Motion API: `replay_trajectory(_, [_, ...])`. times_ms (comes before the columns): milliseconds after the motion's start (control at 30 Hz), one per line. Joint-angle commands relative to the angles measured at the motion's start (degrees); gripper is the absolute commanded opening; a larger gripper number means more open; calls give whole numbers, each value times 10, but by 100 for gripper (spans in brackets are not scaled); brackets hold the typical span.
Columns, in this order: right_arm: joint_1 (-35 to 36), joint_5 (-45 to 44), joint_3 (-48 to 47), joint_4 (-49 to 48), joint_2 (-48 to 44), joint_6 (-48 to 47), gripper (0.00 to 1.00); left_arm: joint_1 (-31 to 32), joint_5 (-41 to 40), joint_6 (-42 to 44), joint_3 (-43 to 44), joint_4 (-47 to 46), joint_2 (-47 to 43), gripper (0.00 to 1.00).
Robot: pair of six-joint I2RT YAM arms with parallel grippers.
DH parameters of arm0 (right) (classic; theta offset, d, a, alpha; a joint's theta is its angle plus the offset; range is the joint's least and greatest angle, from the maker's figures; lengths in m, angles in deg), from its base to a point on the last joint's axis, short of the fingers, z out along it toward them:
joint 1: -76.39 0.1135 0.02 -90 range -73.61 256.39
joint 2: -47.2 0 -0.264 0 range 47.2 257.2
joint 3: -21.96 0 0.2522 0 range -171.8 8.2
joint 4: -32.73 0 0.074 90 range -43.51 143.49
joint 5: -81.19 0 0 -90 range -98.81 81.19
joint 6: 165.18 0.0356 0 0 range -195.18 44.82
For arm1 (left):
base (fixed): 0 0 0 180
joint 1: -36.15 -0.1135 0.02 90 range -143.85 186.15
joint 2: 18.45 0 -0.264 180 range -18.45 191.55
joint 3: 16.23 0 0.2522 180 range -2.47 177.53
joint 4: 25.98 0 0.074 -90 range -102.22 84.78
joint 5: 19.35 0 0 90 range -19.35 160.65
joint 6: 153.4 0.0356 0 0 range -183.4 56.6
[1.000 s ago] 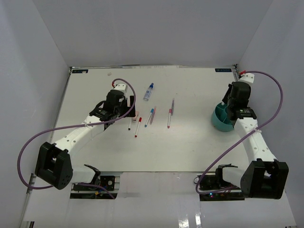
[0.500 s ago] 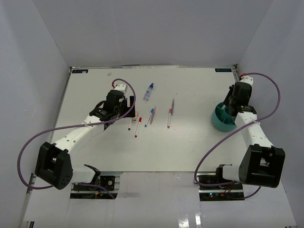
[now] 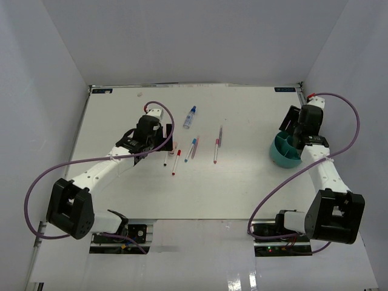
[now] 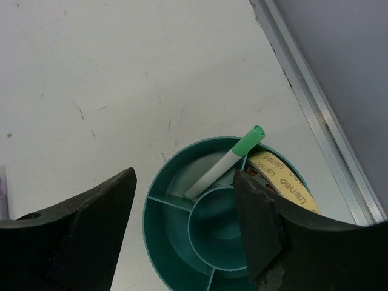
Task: Sort the stationery into containers
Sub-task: Place the pen in the storage box, then pick up the pen from the center of the board.
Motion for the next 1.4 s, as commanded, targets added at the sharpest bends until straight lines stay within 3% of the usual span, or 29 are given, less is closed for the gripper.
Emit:
replay_trajectory(0, [-4, 7, -16, -3, -45, 1, 72, 2, -7, -12, 18, 18, 3, 98])
replay_trajectory(133, [-4, 49, -10, 4, -92, 3, 85, 2, -3, -41, 18, 38, 17, 98])
replay_trajectory(200, [-3, 118, 9, -5, -132, 11, 87, 2, 3, -73, 11, 55, 20, 98])
replay_trajectory(433, [1, 213, 49, -33, -182, 33, 87, 2, -3, -100, 2, 65, 53, 91])
replay_trajectory(700, [40, 197, 82, -50, -196, 19, 93, 2, -3, -101, 24, 71, 130, 76])
replay_trajectory(1067, [71, 187, 90, -54, -196, 6, 92, 2, -1, -98, 52, 71, 192, 64])
replay_trajectory(1367, [81, 178, 92, -54, -201, -2, 92, 6, 4, -102, 54, 71, 219, 47])
